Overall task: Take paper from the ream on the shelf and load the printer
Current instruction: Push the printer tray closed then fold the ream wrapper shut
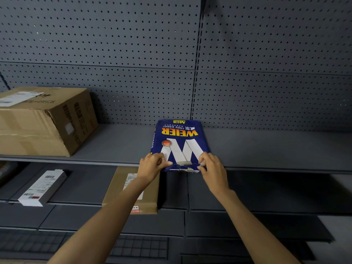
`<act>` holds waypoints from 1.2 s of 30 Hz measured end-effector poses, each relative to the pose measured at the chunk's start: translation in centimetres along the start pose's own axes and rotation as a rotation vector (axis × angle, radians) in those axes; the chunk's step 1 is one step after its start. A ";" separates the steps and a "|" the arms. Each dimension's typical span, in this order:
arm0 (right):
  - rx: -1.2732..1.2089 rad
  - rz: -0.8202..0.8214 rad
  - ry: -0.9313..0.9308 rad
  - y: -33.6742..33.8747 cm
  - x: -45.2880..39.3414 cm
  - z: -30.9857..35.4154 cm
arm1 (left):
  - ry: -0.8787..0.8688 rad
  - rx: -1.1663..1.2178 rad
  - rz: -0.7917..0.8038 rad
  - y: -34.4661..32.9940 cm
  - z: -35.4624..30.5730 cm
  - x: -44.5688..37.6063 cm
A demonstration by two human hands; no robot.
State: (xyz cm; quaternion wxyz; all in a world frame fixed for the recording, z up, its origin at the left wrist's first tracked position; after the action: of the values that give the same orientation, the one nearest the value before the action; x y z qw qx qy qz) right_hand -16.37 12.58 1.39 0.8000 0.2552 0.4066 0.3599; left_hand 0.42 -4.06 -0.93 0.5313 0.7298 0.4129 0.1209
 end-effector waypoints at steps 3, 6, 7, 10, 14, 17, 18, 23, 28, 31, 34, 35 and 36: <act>0.068 0.024 0.088 -0.4 0.2 0.9 | 0.048 -0.029 -0.025 -0.3 -0.2 -0.4; 0.105 0.126 0.162 -1.5 0.6 1.2 | 0.082 -0.102 -0.053 -0.3 -0.5 -0.7; 0.111 0.142 0.177 -1.7 0.7 1.1 | 0.095 -0.121 -0.055 -0.4 -0.7 -0.7; 0.111 0.147 0.201 -1.5 0.9 0.8 | 0.118 -0.158 -0.056 -0.2 -1.0 -0.8; 0.072 0.227 0.218 -1.6 1.3 0.7 | 0.163 -0.130 -0.031 -0.3 -1.0 -1.1; 0.129 0.313 0.232 -2.3 1.4 0.8 | 0.192 -0.142 -0.023 -0.3 -1.0 -1.1; 0.157 0.333 0.238 -2.6 1.3 0.8 | 0.200 -0.146 -0.021 -0.1 -1.1 -1.1; 0.198 0.376 0.228 -3.3 0.9 1.4 | 0.247 -0.170 -0.013 0.0 -1.1 -1.1; 0.230 0.416 0.162 -3.8 0.3 1.9 | 0.255 -0.200 -0.014 -0.2 -1.0 -1.3; 0.290 0.446 0.168 -4.3 -0.1 2.2 | 0.259 -0.195 -0.033 -0.3 -1.0 -1.4; 0.314 0.488 0.130 -4.9 -0.7 2.5 | 0.268 -0.181 -0.046 -0.4 -0.8 -1.4; 0.308 0.506 0.116 -5.2 -0.8 2.5 | 0.267 -0.178 -0.056 -0.4 -0.7 -1.4; 0.300 0.525 0.102 -5.4 -1.0 2.6 | 0.268 -0.177 -0.064 -0.5 -0.7 -1.4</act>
State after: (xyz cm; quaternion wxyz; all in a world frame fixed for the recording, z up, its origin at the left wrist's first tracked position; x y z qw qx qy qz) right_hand -12.60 8.19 -0.50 0.6116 0.4484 0.4153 0.5024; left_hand -1.11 -4.59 -0.68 0.5374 0.6439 0.4908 0.2362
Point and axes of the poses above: each hand's wrist, its own x-axis away from the middle knuckle, its own y-axis out of the back of the hand, z = x × y, the point moved 6 cm from there along -x, towards the middle knuckle, and after that the axes turned 9 degrees about -x, right-handed, at the moved point
